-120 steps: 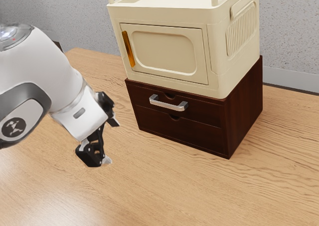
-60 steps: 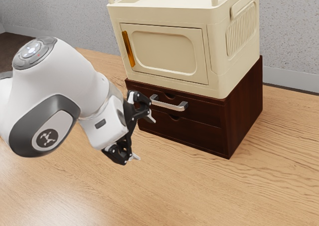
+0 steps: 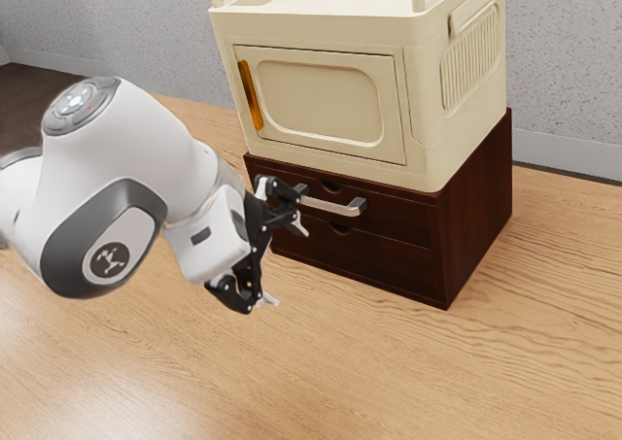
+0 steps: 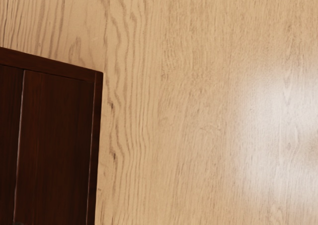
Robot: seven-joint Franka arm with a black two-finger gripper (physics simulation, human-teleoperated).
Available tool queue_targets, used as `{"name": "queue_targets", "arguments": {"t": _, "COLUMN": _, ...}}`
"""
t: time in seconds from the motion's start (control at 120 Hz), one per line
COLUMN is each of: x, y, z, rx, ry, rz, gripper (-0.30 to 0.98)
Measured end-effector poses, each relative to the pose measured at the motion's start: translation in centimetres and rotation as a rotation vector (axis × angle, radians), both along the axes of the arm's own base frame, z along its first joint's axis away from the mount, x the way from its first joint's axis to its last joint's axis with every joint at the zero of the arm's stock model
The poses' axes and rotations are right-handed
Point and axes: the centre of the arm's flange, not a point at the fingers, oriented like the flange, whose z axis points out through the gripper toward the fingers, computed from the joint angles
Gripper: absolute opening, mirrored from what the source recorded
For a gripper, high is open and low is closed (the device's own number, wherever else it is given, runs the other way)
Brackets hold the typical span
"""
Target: Pull the drawer handle with one arm to open the drawer
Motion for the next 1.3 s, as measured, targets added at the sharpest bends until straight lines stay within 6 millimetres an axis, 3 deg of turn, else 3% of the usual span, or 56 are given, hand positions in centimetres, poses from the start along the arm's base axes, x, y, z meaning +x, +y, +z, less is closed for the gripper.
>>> {"name": "queue_targets", "arguments": {"t": 0.475, "x": 5.0, "y": 2.8, "z": -1.8, "rx": -0.002, "ry": 0.007, "rz": 0.029, "gripper": 0.69}}
{"name": "queue_targets", "arguments": {"t": 0.733, "x": 6.0, "y": 3.2, "z": -2.7, "rx": 0.003, "ry": 0.012, "rz": 0.031, "gripper": 0.69}}
{"name": "queue_targets", "arguments": {"t": 0.867, "x": 7.1, "y": 3.7, "z": -1.8, "rx": 0.010, "ry": -0.012, "rz": 0.034, "gripper": 0.69}}
{"name": "queue_targets", "arguments": {"t": 1.05, "x": 8.4, "y": 4.8, "z": -3.3, "rx": 0.018, "ry": -0.012, "rz": 0.043, "gripper": 0.69}}
{"name": "queue_targets", "arguments": {"t": 1.3, "x": 9.1, "y": 4.9, "z": -3.7, "rx": 0.020, "ry": -0.029, "rz": 0.041, "gripper": 0.69}}
